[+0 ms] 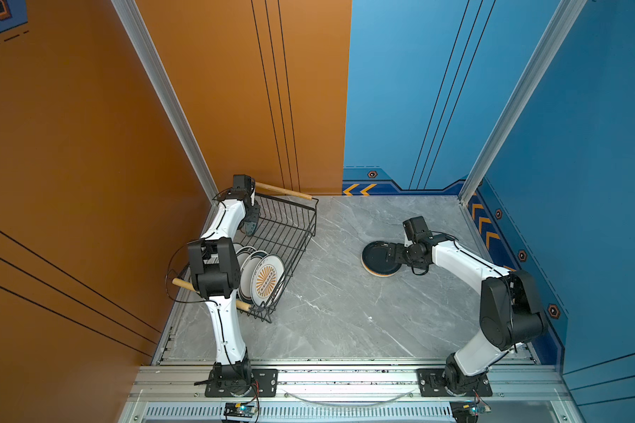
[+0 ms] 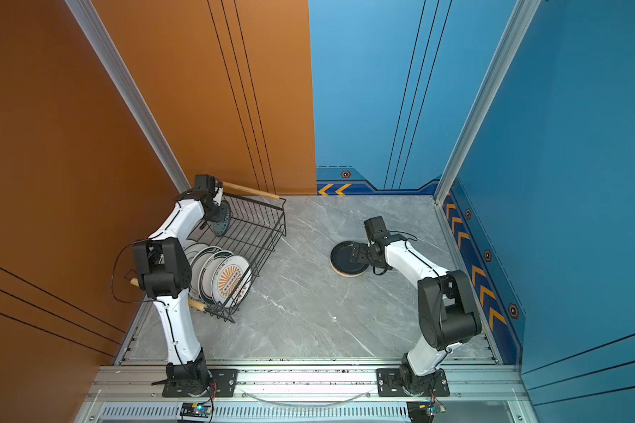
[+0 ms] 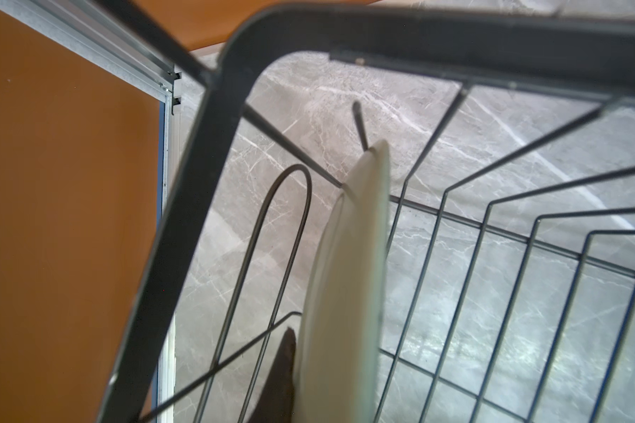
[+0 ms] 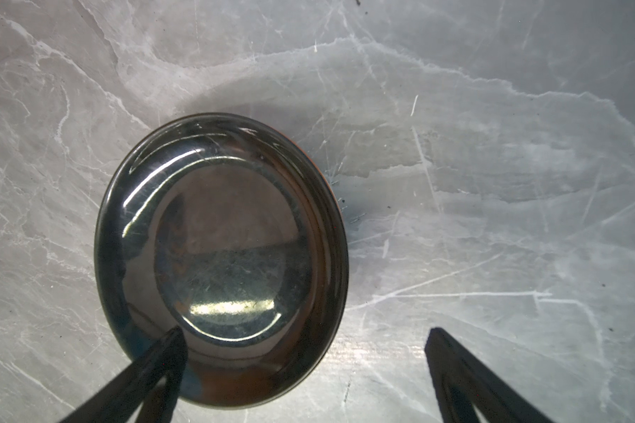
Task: Unload the plates from the dish rack
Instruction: 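Grasp the blue-floral plate's rim at the rack's far end with the left gripper, then lift the blue-floral plate out of the rack toward the right gripper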
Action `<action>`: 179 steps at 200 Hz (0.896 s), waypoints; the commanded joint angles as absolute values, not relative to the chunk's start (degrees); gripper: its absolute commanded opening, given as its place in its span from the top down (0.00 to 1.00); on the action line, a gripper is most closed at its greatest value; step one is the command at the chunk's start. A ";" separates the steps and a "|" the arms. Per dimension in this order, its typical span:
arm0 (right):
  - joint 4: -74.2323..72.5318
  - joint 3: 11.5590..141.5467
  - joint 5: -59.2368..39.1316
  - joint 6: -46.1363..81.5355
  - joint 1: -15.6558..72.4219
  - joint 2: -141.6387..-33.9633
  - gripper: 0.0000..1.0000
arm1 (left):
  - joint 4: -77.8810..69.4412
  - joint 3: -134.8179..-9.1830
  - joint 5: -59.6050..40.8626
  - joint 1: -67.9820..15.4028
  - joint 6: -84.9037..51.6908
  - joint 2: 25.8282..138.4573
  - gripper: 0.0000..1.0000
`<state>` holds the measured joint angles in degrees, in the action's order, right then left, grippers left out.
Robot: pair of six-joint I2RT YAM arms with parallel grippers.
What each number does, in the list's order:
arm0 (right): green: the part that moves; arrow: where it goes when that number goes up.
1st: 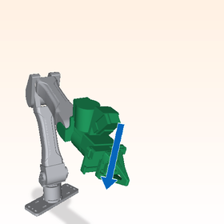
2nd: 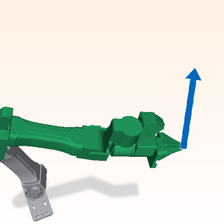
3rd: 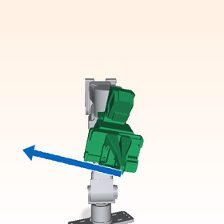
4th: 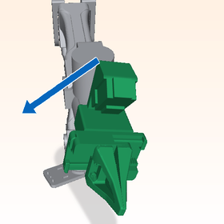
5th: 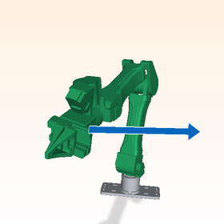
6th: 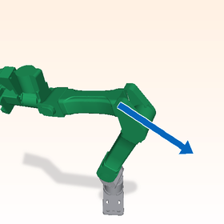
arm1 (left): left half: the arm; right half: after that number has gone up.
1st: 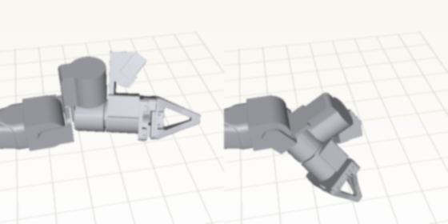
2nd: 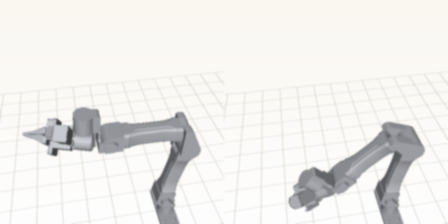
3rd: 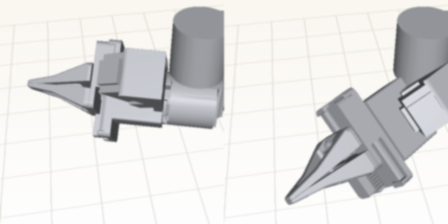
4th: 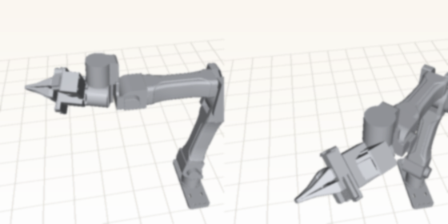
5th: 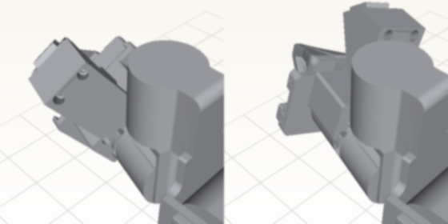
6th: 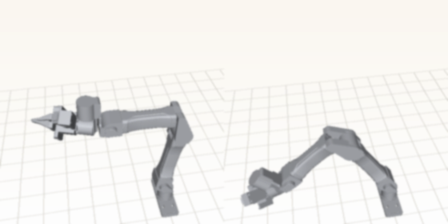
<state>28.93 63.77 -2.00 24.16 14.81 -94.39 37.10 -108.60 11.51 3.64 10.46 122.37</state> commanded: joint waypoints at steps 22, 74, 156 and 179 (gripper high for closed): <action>29.22 62.87 -3.47 23.55 14.33 -92.59 0.00 | 39.39 -104.83 4.33 2.64 7.88 116.22 0.99; 29.13 62.41 -3.84 23.82 14.35 -91.37 0.00 | 37.18 -100.42 1.89 1.26 4.40 108.25 1.00; 28.40 60.58 -7.09 25.02 14.20 -84.43 0.00 | 36.61 -93.43 -2.88 -2.35 -13.40 93.71 1.00; 28.39 59.39 -8.13 27.48 13.42 -80.84 0.00 | 36.25 -90.68 -6.21 -6.25 -21.13 89.59 1.00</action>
<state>28.86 60.77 -6.13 24.82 14.48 -84.68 36.91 -93.14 -1.13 -2.31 -10.04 93.69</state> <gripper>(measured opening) 0.999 0.134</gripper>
